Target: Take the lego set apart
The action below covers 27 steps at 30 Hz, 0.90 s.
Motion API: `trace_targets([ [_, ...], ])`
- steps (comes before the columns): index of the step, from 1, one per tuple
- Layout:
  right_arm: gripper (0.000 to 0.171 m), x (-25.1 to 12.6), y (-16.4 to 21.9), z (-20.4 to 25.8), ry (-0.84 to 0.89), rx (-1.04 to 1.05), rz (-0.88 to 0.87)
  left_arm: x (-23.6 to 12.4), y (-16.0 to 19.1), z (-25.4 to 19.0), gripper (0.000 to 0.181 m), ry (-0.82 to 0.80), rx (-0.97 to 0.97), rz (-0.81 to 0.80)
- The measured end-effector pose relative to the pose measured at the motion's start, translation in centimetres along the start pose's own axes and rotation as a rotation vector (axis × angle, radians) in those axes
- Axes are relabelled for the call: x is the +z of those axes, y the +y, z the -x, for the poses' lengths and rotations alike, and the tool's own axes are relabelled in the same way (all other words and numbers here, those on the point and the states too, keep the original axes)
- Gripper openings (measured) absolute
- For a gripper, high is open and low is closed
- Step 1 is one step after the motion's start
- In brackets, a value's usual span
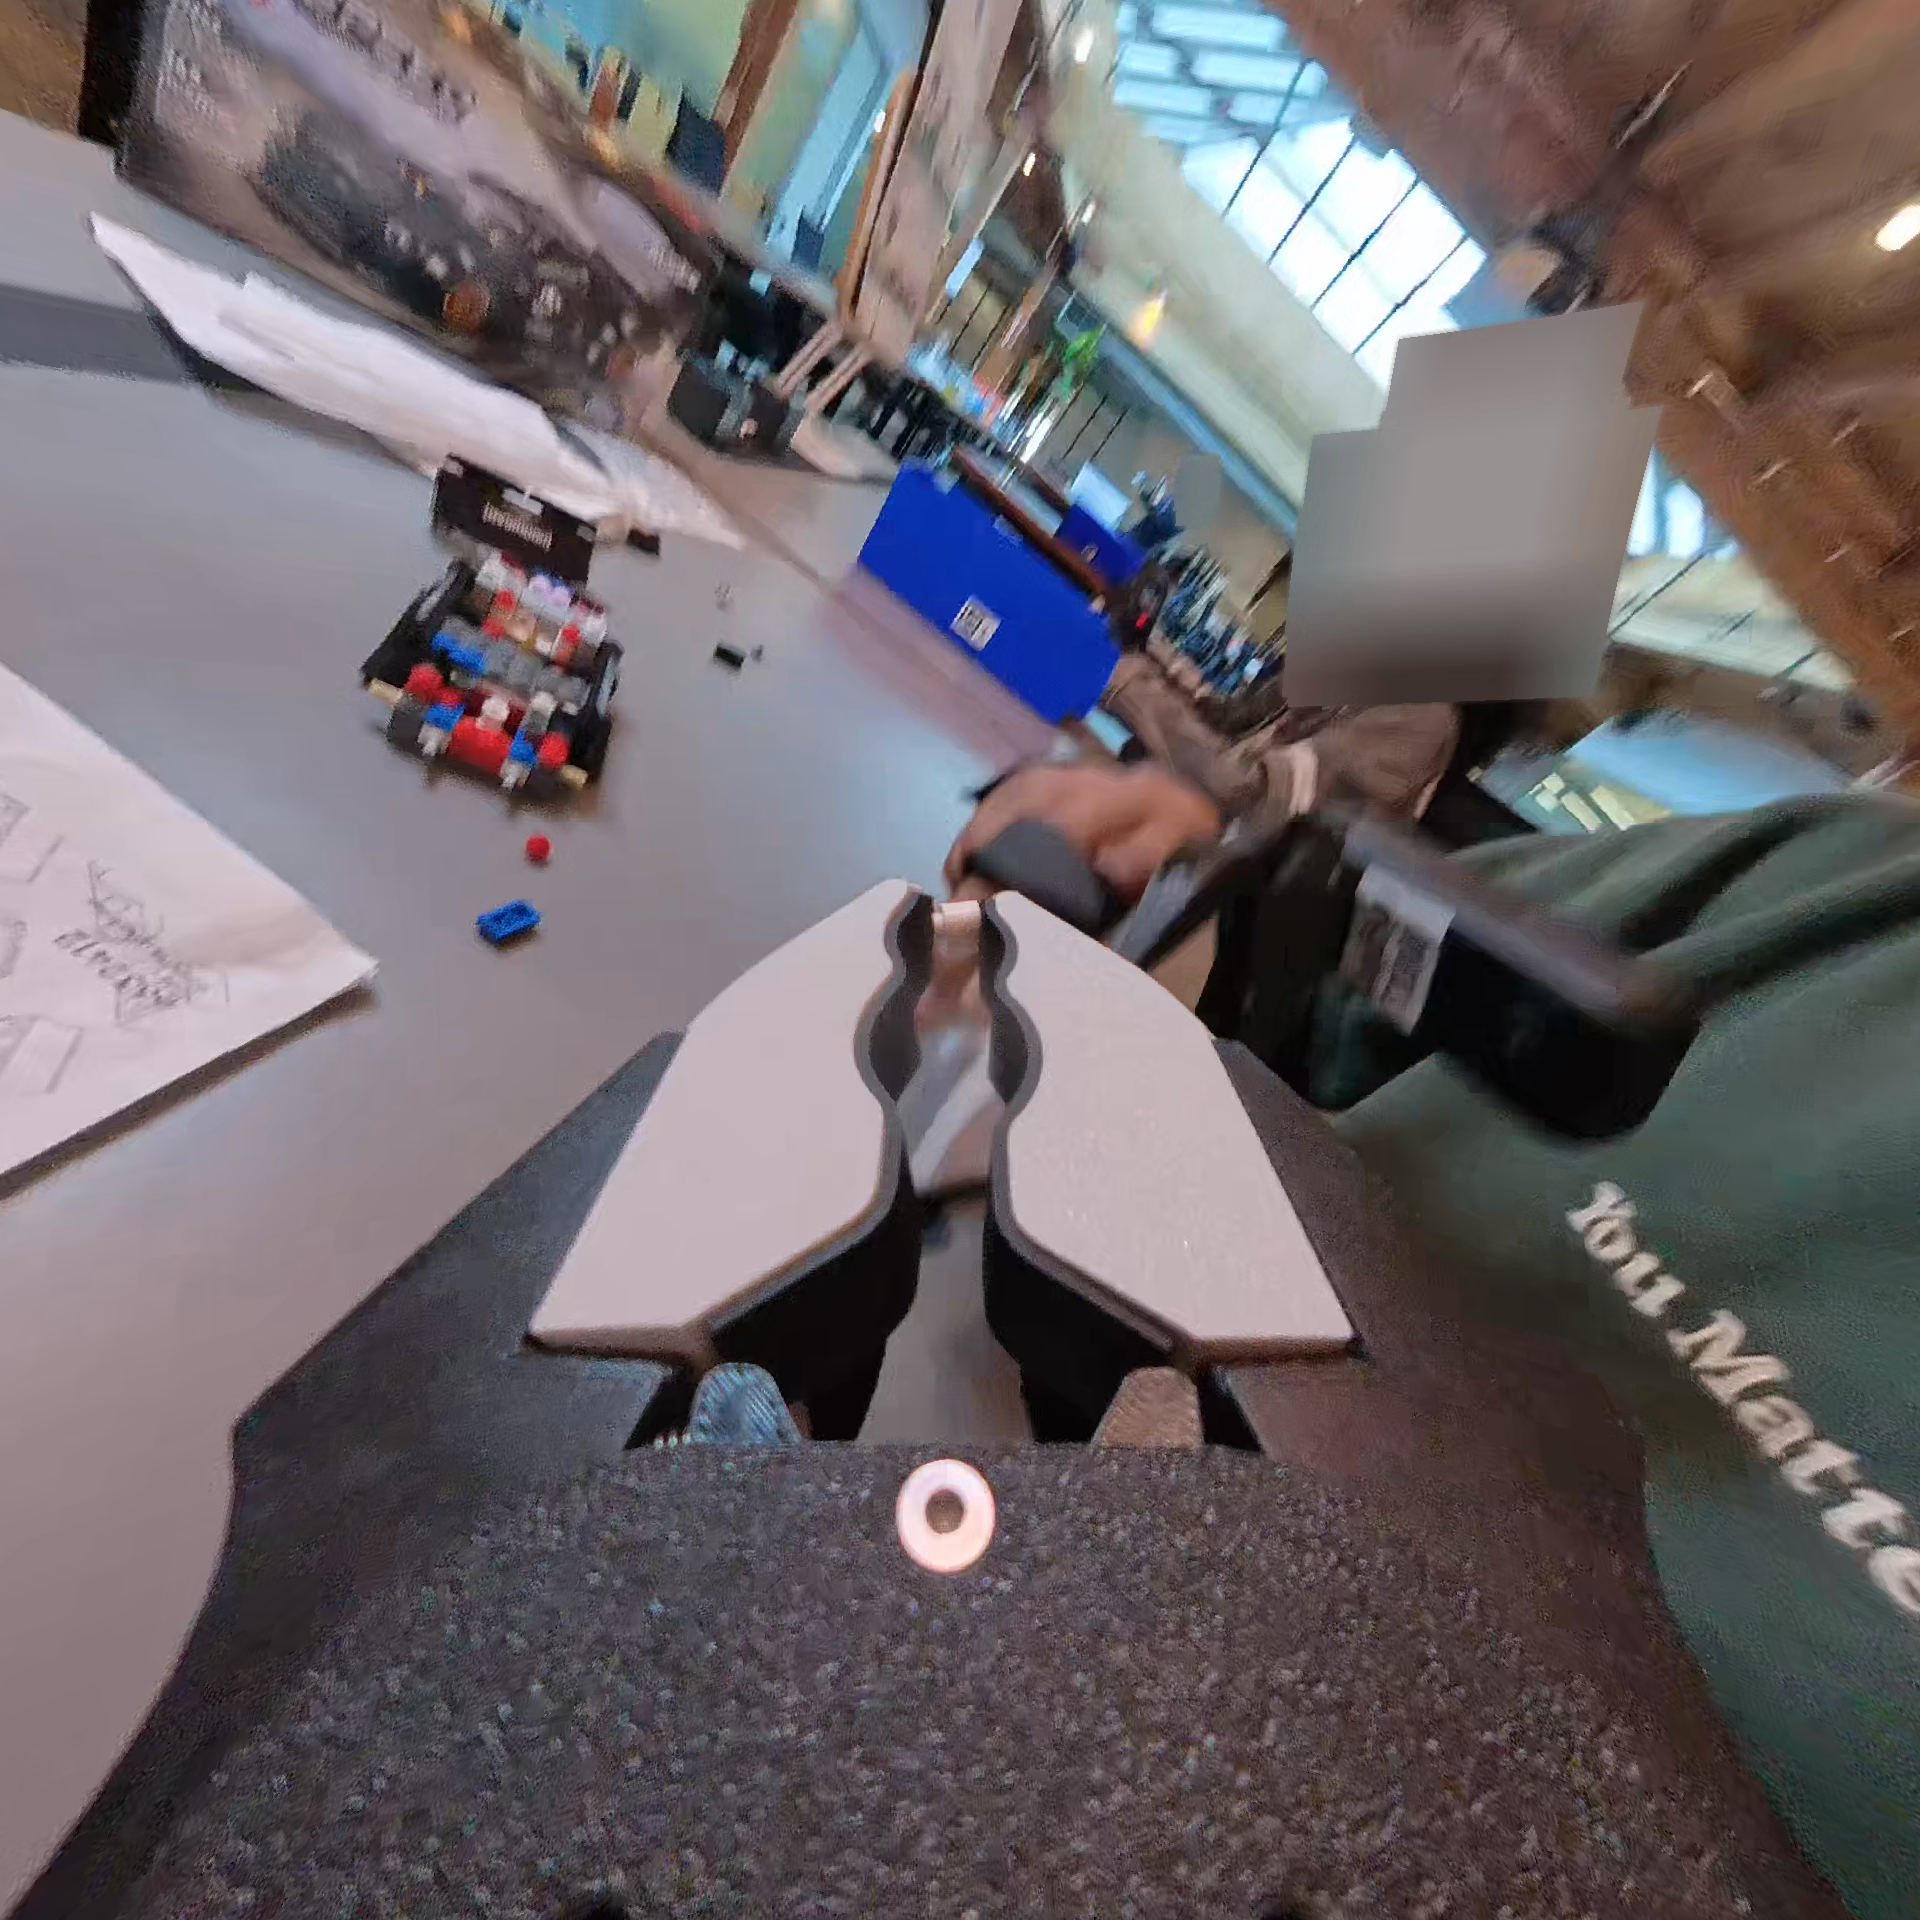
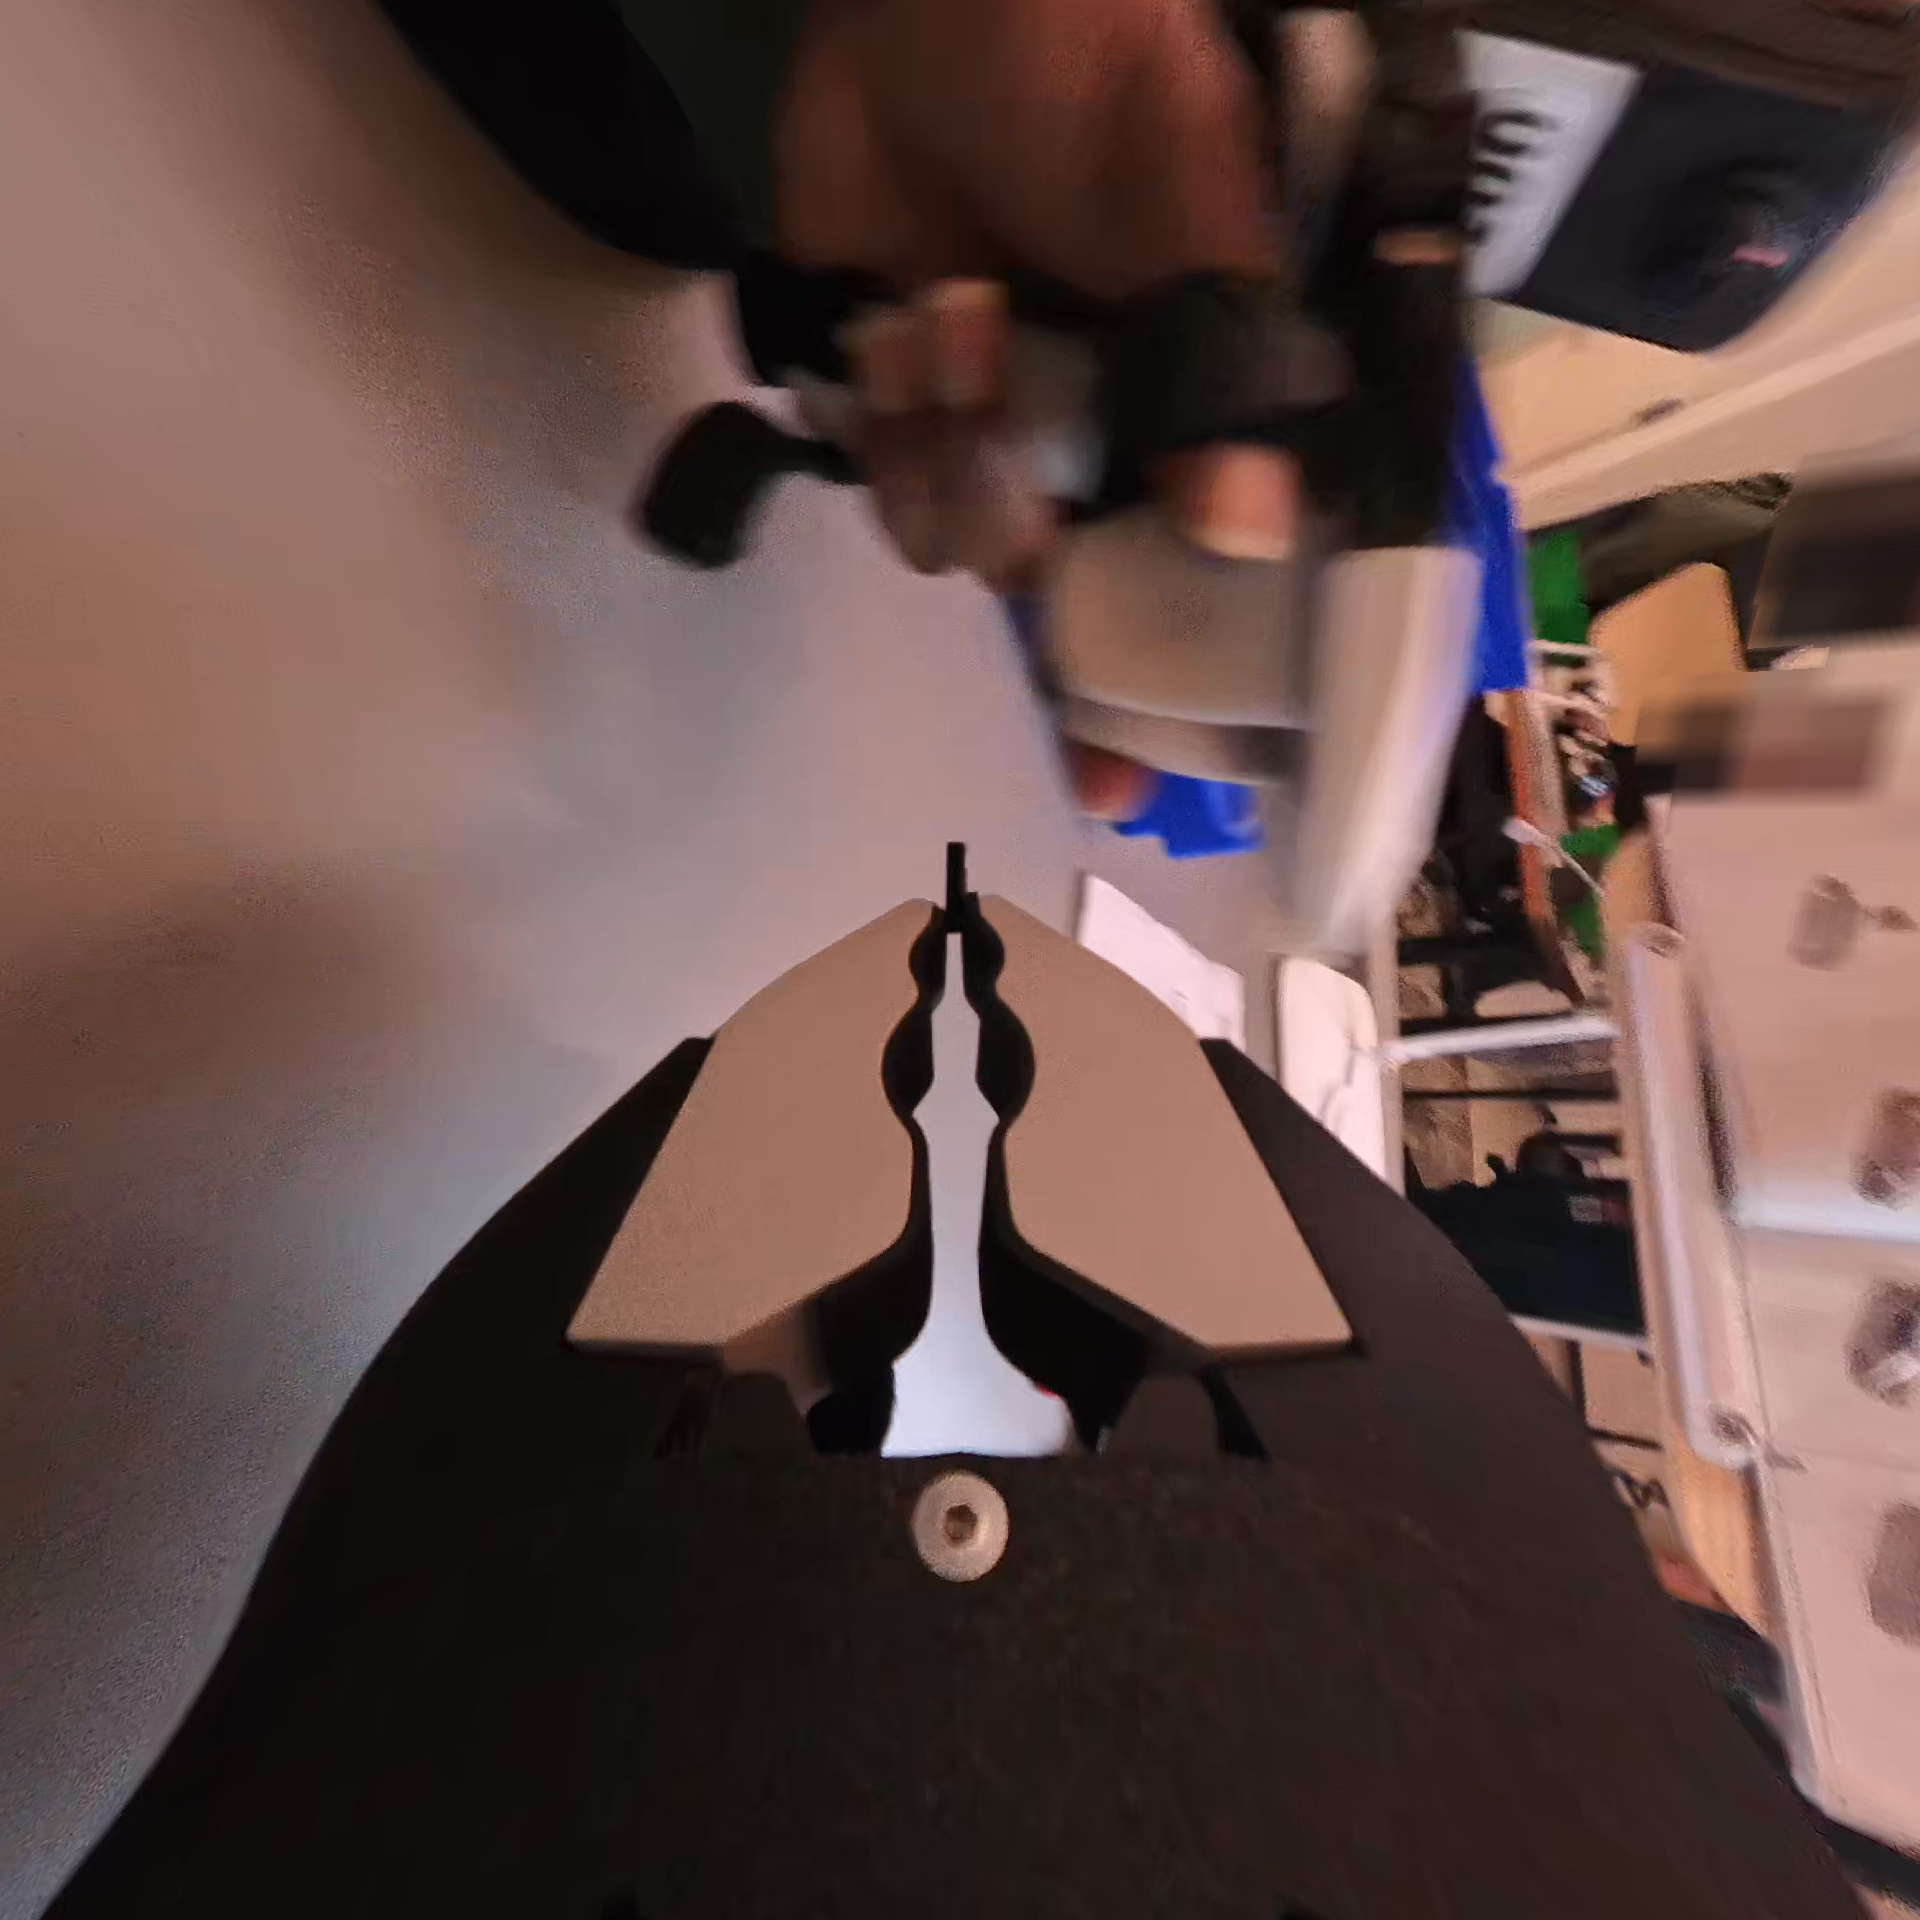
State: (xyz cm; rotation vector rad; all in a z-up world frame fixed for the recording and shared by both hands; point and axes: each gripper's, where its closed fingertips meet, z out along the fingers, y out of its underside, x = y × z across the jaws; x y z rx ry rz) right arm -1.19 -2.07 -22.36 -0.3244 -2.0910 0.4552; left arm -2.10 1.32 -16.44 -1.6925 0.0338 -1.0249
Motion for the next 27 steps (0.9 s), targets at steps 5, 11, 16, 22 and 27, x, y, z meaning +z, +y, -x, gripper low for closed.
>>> trace_targets([
  [5,0.003,0.5,0.8,-0.8,0.014,0.102,0.008,-2.9,-2.4,2.8,0.009,-0.290,0.230,-0.040],
  [11,0.003,0.7,2.4,-0.9,-0.017,0.211,0.015,-12.0,-5.9,10.3,0.009,-1.056,0.474,0.004],
  [16,0.003,1.0,2.9,-0.5,-0.031,0.215,0.033,-12.9,-2.8,13.8,0.042,-1.133,0.290,0.157],
  [22,0.003,0.9,3.4,-1.0,-0.021,0.260,0.030,-12.5,-1.7,13.9,0.059,-1.141,0.327,0.267],
  [27,0.003,0.4,3.2,-2.8,0.052,0.352,-0.027,-8.9,-1.3,11.6,0.046,-0.919,0.405,0.251],
])
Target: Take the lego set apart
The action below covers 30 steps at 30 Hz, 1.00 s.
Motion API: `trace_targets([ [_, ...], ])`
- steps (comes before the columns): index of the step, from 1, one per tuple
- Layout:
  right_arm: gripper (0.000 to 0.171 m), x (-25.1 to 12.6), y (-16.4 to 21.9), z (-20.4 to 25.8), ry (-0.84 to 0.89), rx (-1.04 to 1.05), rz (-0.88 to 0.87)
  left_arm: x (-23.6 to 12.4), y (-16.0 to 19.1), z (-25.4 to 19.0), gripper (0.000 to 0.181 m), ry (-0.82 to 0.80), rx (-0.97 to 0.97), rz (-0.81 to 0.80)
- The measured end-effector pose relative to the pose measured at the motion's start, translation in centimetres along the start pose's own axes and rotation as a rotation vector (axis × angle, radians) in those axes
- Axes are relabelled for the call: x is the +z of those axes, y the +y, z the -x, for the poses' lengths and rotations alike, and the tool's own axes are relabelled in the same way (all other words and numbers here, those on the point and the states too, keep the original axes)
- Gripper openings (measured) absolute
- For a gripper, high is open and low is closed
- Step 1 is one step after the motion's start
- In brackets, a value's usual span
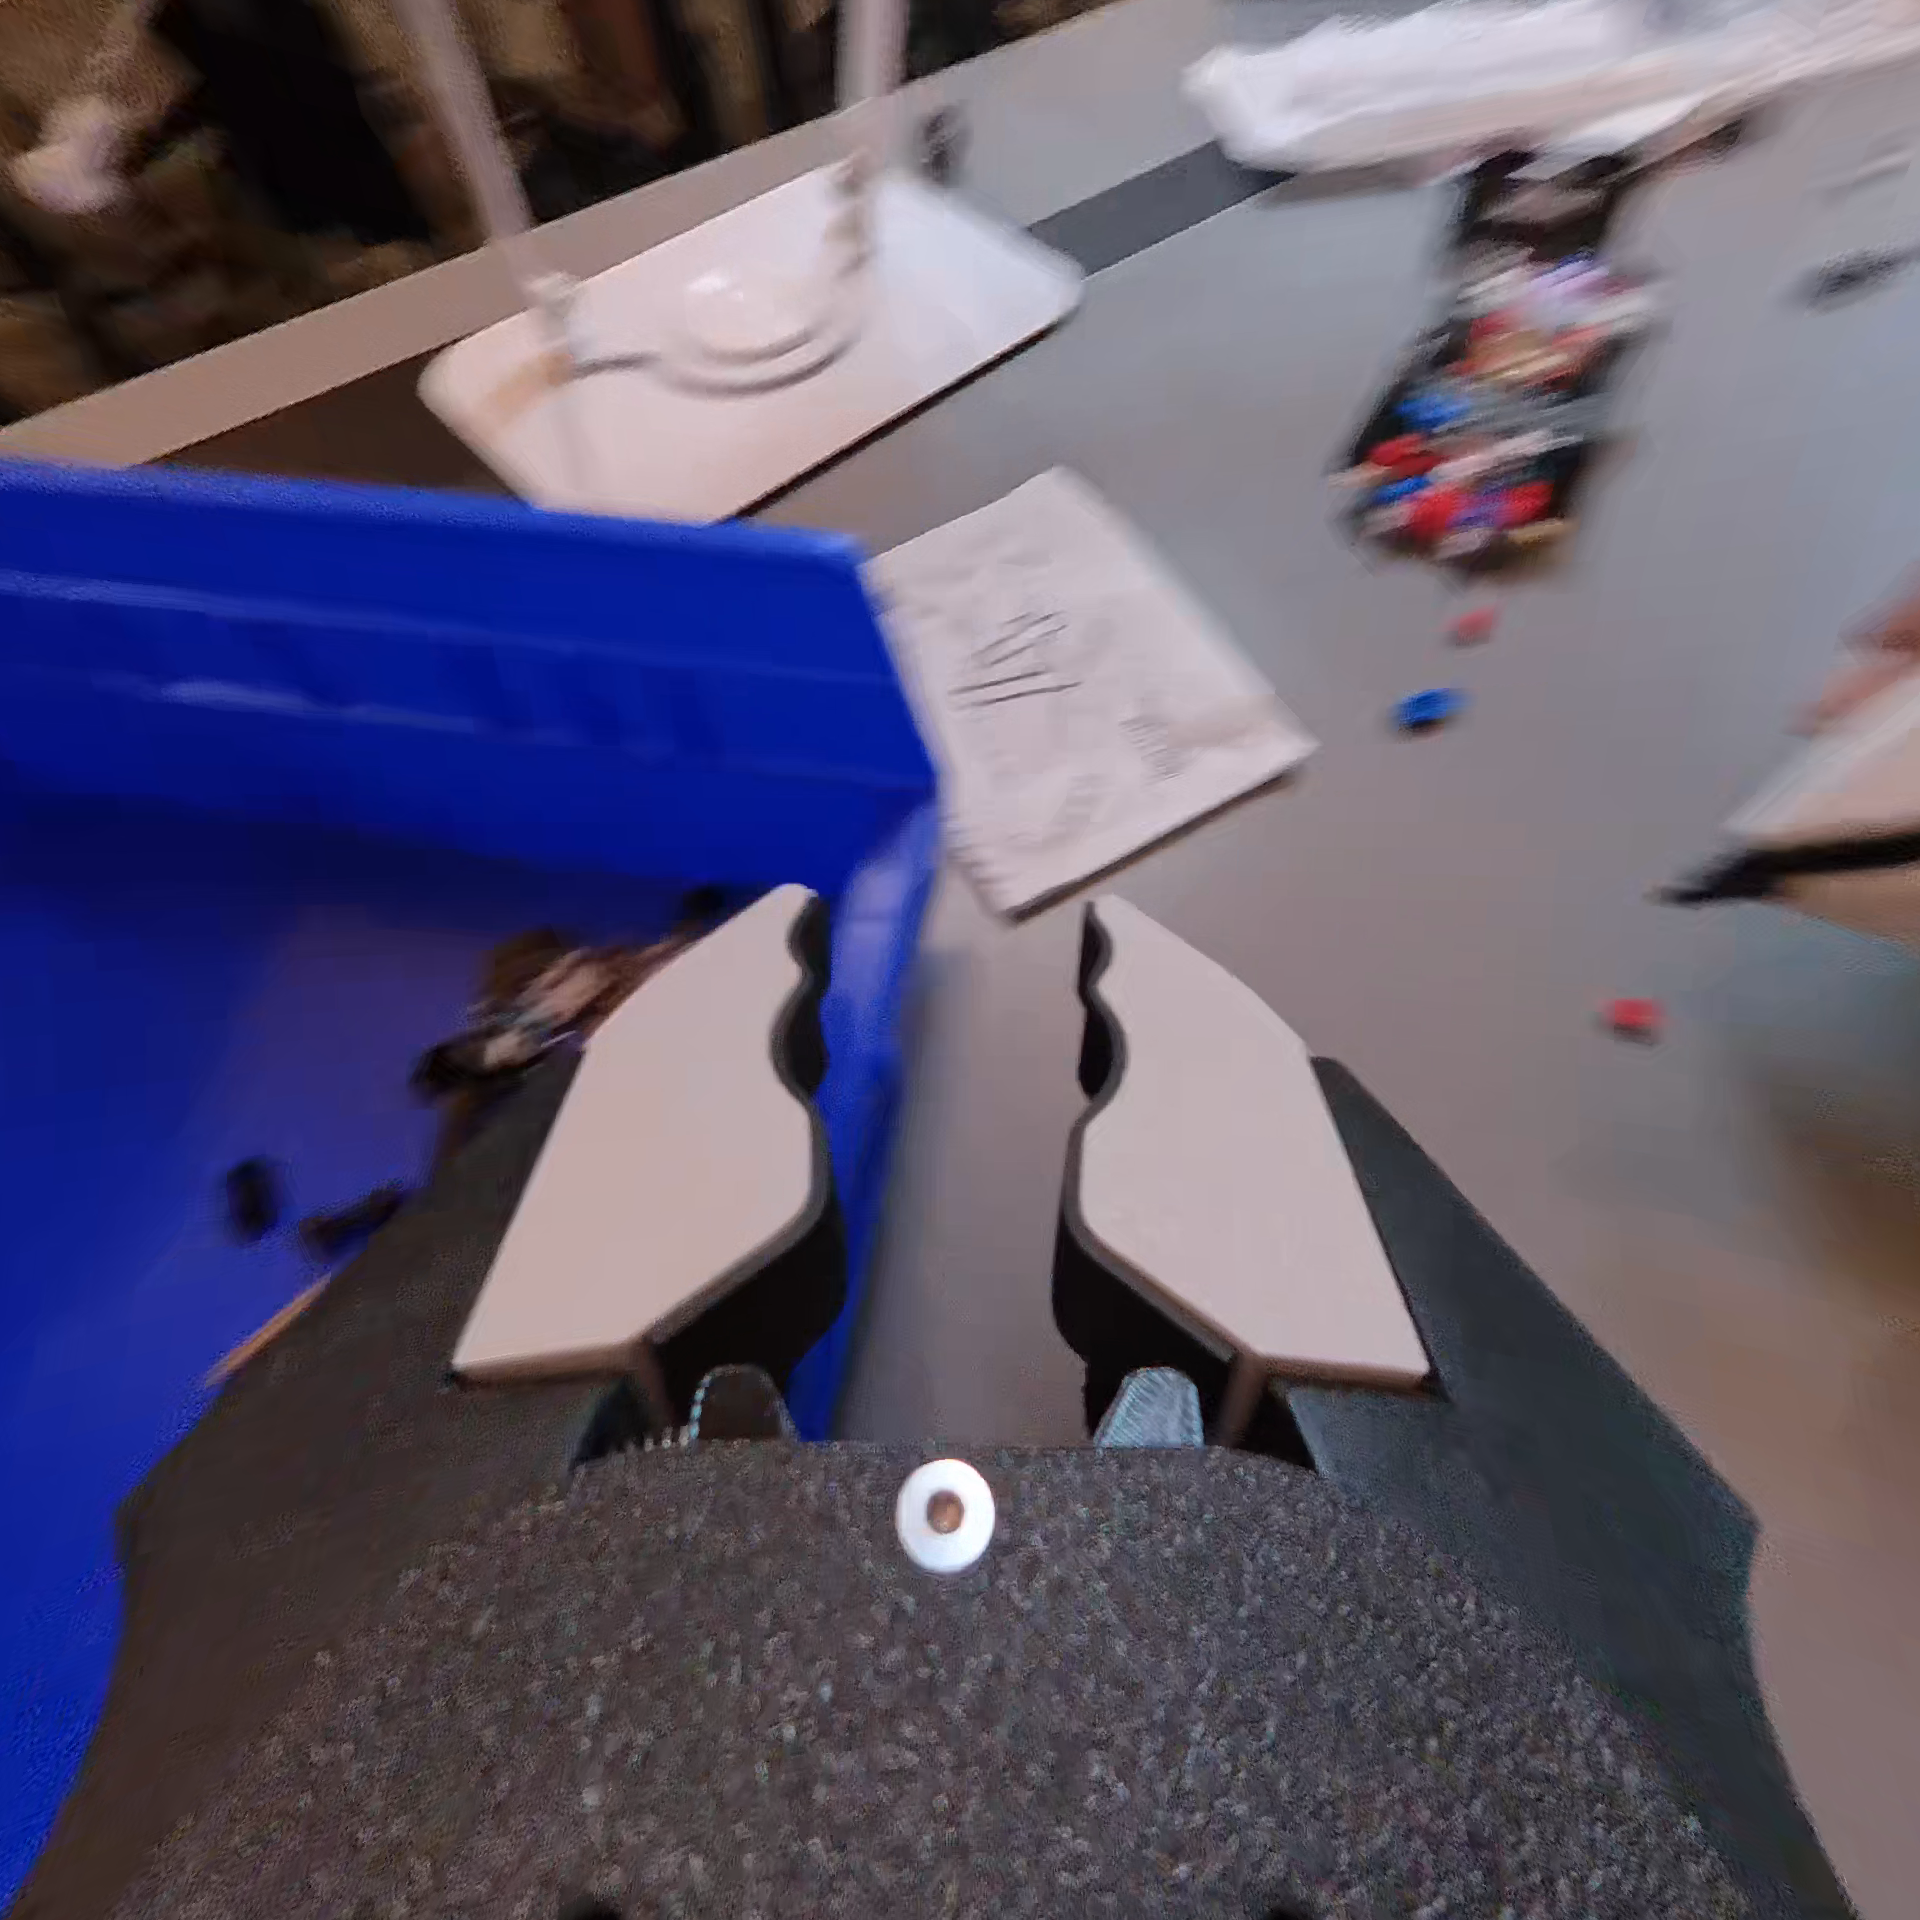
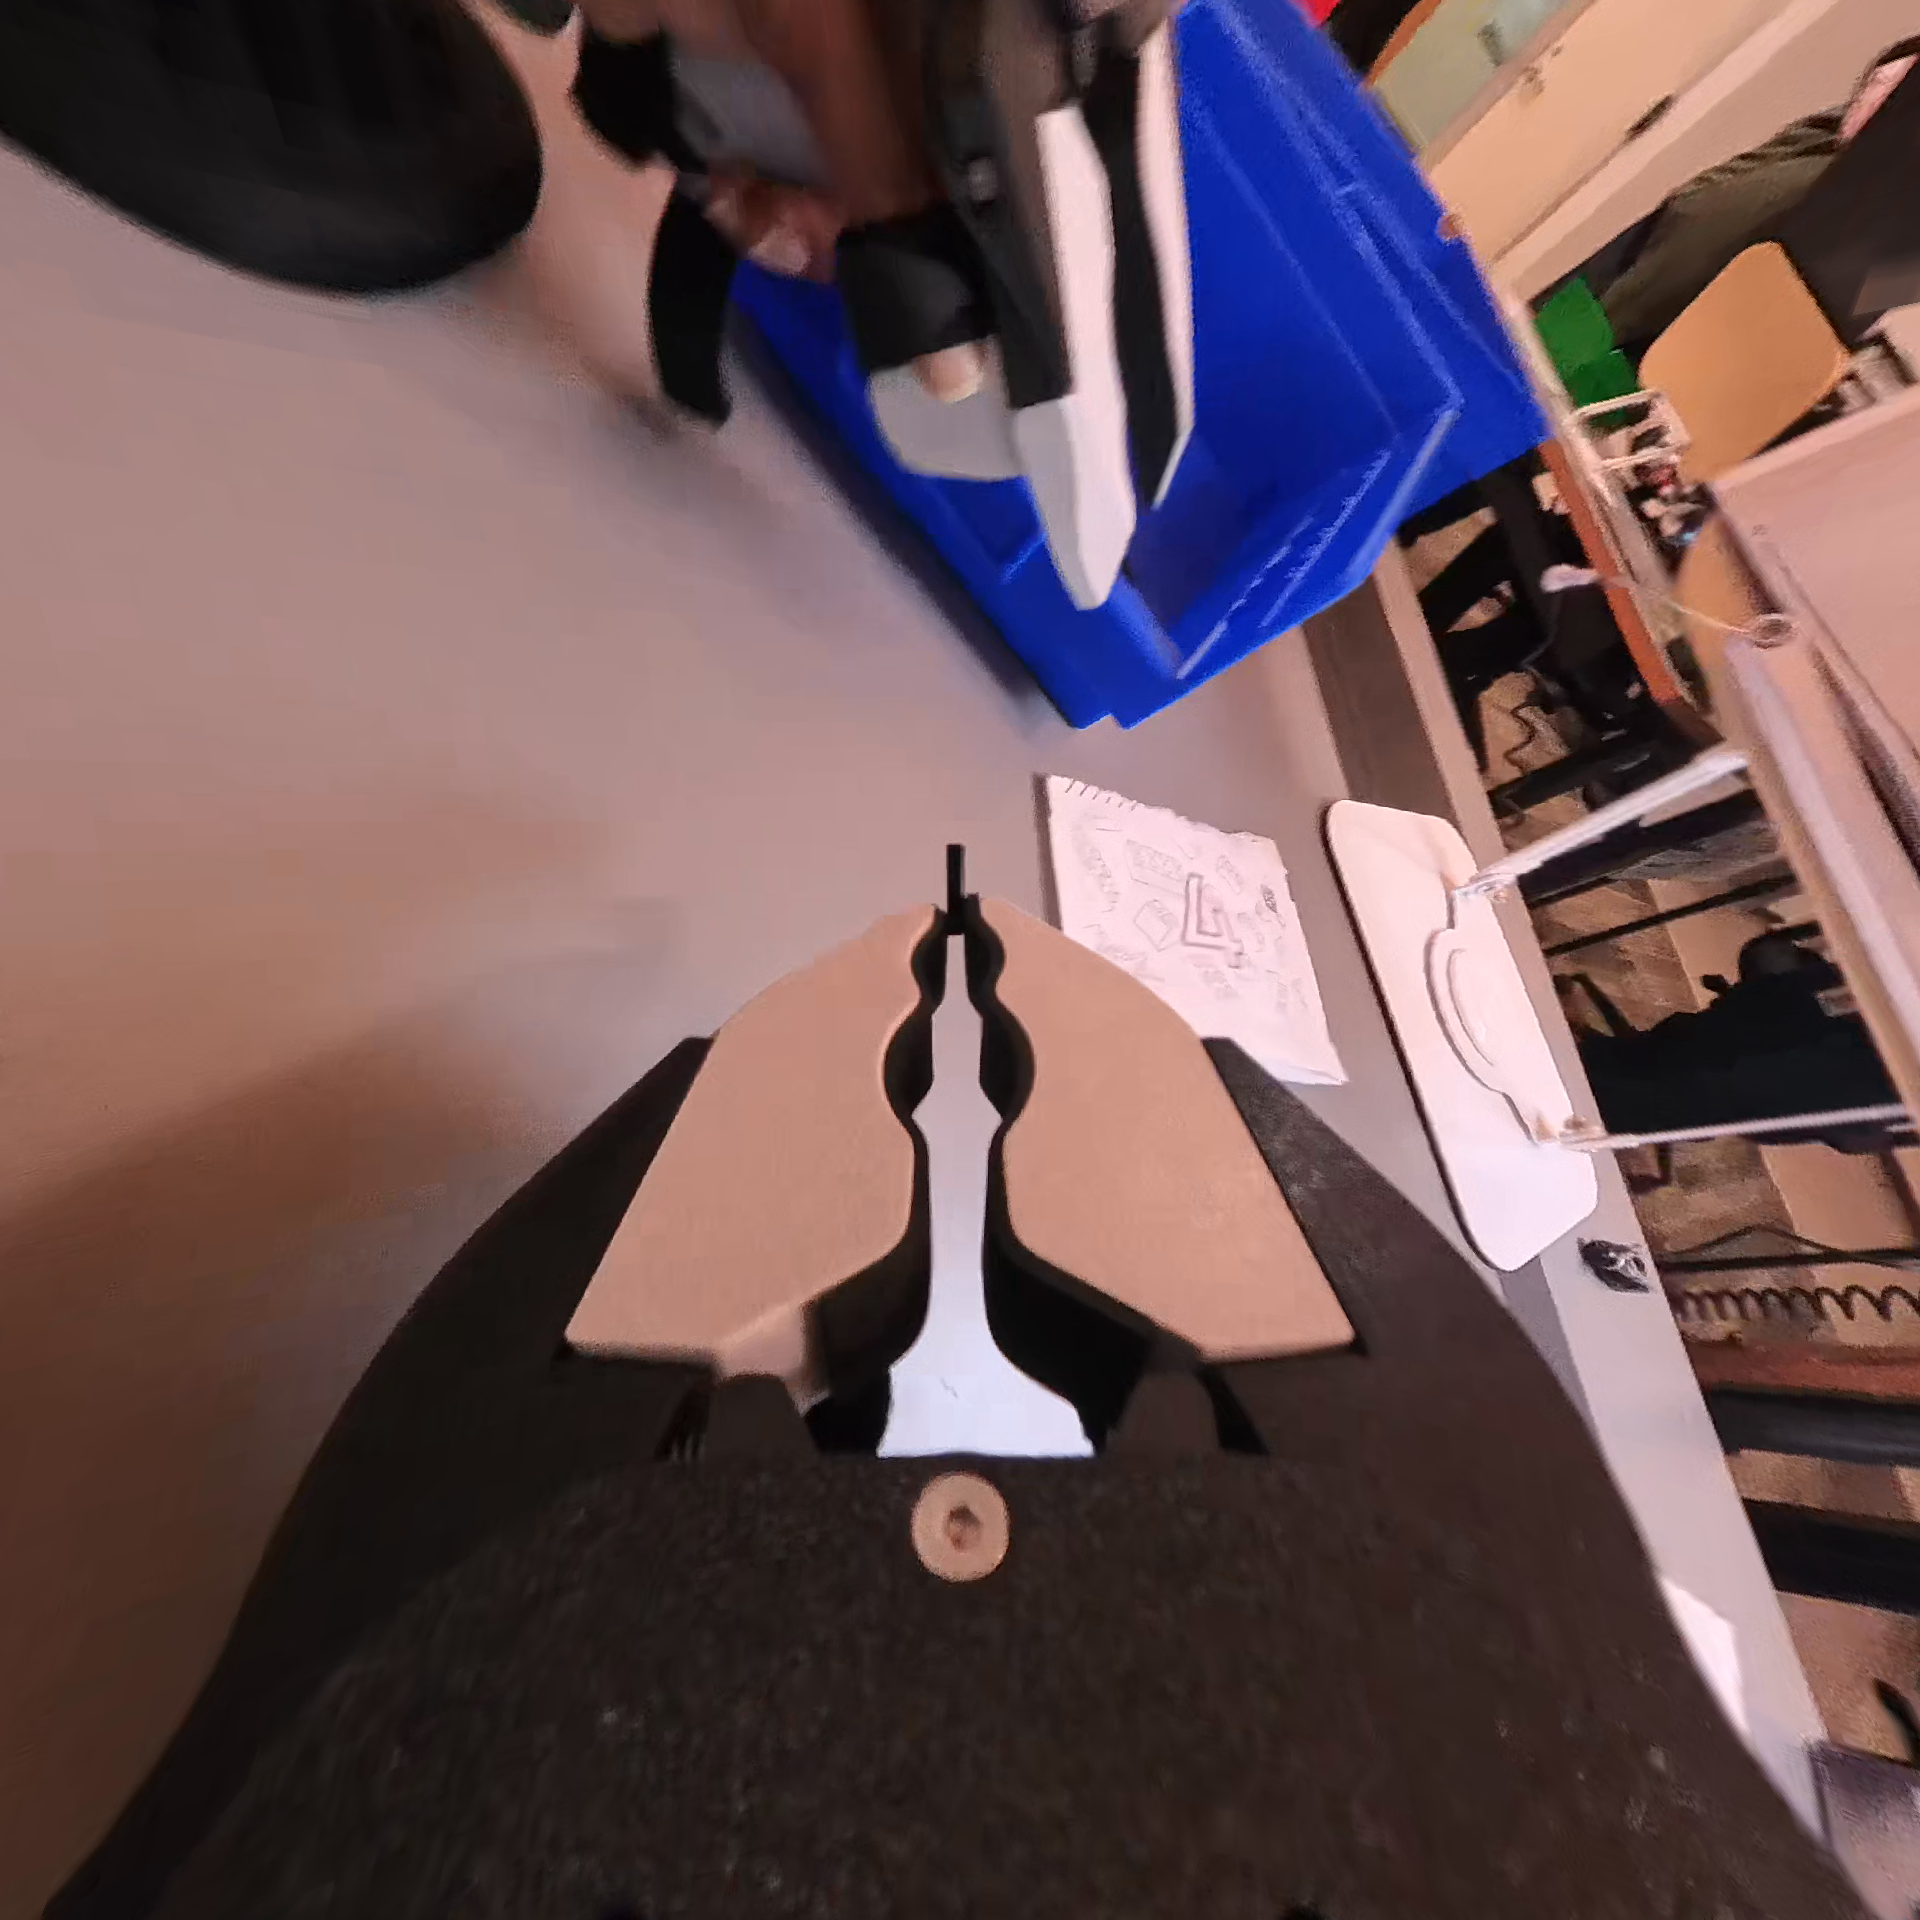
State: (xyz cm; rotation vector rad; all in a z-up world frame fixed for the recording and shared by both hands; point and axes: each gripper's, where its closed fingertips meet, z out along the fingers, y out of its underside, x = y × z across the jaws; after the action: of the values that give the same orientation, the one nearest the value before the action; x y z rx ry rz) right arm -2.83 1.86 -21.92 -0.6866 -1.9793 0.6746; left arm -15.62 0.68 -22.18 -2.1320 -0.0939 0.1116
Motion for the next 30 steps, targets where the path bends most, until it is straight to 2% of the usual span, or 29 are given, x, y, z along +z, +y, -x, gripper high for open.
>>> trace_targets([
  [2,0.003,-0.6,-0.8,-1.0,0.040,0.021,-0.061,-0.6,-1.4,-4.0,0.031,0.248,-0.088,-0.084],
  [5,0.003,-1.2,-1.6,-1.8,0.098,-0.003,-0.103,-1.9,-2.8,-9.2,0.025,0.607,-0.257,-0.129],
  [7,0.003,-1.4,-2.1,-1.8,0.112,-0.024,-0.124,-2.3,-2.9,-11.1,0.023,0.720,-0.294,-0.135],
  [10,0.003,-1.5,-2.6,-1.5,0.100,-0.024,-0.142,-2.7,-3.2,-12.6,0.017,0.767,-0.224,-0.176],
  [18,0.003,-1.9,-3.3,-1.0,0.028,0.055,-0.203,-3.9,-3.4,-13.8,0.011,0.695,0.082,-0.265],
  [24,0.005,-1.9,-3.6,-1.1,-0.016,0.154,-0.237,-4.0,-3.4,-13.6,0.004,0.573,0.252,-0.277],
  [26,0.005,-1.7,-2.9,-1.7,-0.012,0.208,-0.206,-3.7,-4.0,-12.0,0.003,0.460,0.271,-0.290],
  [30,0.014,-0.8,-0.1,-0.7,-0.133,0.266,-0.078,-2.5,-4.2,-3.4,0.003,0.016,0.213,-0.225],
])
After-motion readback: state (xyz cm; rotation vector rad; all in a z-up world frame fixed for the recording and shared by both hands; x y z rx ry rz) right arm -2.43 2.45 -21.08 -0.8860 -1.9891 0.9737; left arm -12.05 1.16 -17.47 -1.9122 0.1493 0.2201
